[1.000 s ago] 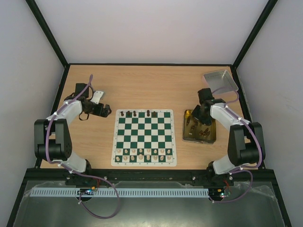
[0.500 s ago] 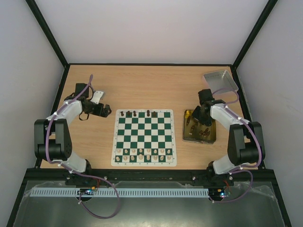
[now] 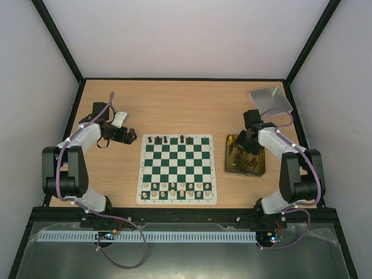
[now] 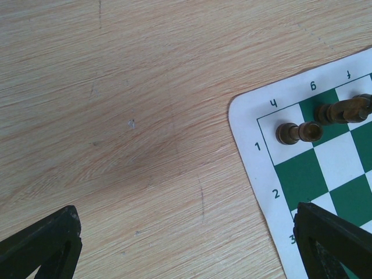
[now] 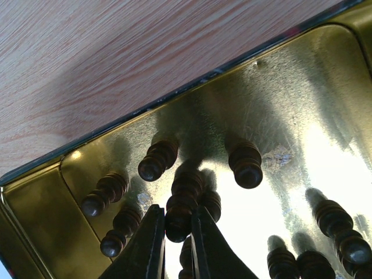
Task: Set up the chess pieces on the board
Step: Pick up the chess piece from the storage box.
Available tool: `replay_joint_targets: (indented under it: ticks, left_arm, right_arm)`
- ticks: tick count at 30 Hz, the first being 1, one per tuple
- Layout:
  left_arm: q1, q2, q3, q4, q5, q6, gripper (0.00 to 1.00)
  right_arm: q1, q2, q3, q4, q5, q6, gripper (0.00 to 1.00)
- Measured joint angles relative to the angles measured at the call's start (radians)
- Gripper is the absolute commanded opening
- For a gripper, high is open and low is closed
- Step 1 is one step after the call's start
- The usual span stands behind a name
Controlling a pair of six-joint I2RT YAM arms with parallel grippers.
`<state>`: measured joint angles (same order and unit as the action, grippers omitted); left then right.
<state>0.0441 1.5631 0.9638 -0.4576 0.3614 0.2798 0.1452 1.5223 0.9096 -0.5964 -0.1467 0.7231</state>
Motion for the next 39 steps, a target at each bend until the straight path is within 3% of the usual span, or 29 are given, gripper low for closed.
replay_joint_targets:
  ticks: [8,24,39]
  left_arm:
    - [0.0,0.0,0.0,0.0,0.0,0.0,0.99]
    - [0.0,0.0,0.0,0.0,-0.005,0.0,0.99]
    - [0.0,0.0,0.0,0.0,-0.015,0.0,0.99]
  right_arm:
    - [0.0,0.0,0.0,0.0,0.003,0.0,0.02]
    - [0.0,-0.006,0.013,-0.012,0.046,-0.002,0.02]
    - [0.006,-0.112,0.034,-0.049,0.073,-0.009,0.02]
